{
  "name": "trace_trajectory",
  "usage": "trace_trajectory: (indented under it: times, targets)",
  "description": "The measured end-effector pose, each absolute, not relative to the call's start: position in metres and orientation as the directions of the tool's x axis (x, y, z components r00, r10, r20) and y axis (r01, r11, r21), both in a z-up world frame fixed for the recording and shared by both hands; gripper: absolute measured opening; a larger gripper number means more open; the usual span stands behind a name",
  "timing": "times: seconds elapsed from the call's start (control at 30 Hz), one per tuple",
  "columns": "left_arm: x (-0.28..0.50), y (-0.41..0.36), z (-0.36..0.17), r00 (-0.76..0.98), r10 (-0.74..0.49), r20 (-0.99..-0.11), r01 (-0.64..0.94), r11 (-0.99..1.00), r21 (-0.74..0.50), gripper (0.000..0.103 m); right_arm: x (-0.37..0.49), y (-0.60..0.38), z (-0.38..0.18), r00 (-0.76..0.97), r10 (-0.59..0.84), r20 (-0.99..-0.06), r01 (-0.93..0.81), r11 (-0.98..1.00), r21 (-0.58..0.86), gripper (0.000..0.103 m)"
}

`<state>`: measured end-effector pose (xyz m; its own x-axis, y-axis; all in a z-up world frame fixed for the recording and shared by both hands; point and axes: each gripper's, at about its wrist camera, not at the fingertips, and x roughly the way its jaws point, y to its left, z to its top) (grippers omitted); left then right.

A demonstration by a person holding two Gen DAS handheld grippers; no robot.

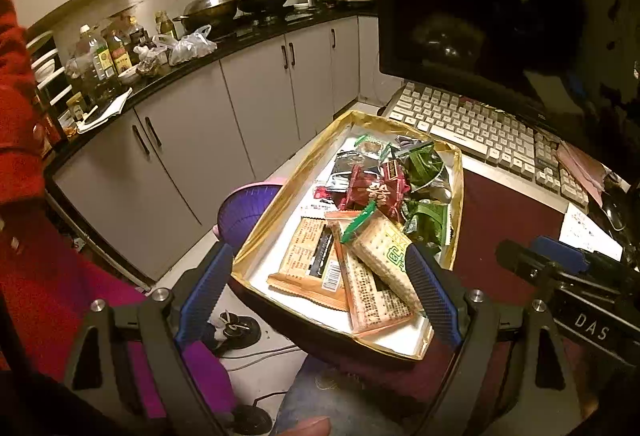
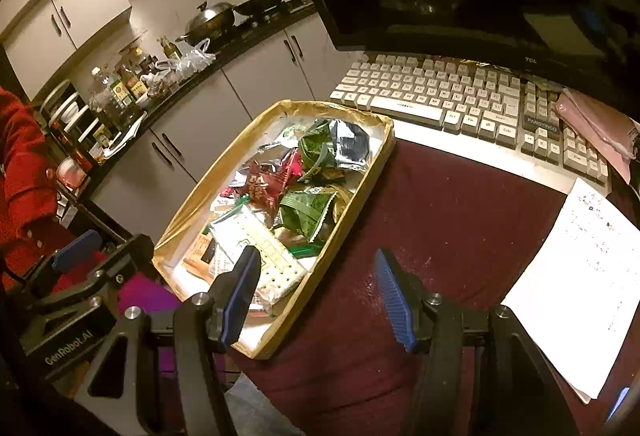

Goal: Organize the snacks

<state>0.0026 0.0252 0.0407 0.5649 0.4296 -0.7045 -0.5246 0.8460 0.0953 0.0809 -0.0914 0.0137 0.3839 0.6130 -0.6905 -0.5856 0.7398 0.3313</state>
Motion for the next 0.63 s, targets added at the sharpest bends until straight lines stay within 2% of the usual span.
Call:
trace_trajectory:
  times: [0.63]
  targets:
    - [0.000,0.016,0.038,0.561,0.439,-0.702,-0.507,0.852,0.129,0.088,0.071,-0.085,0.010,0.377,0.596,-0.708,-0.609,0.736,0.295,0.059]
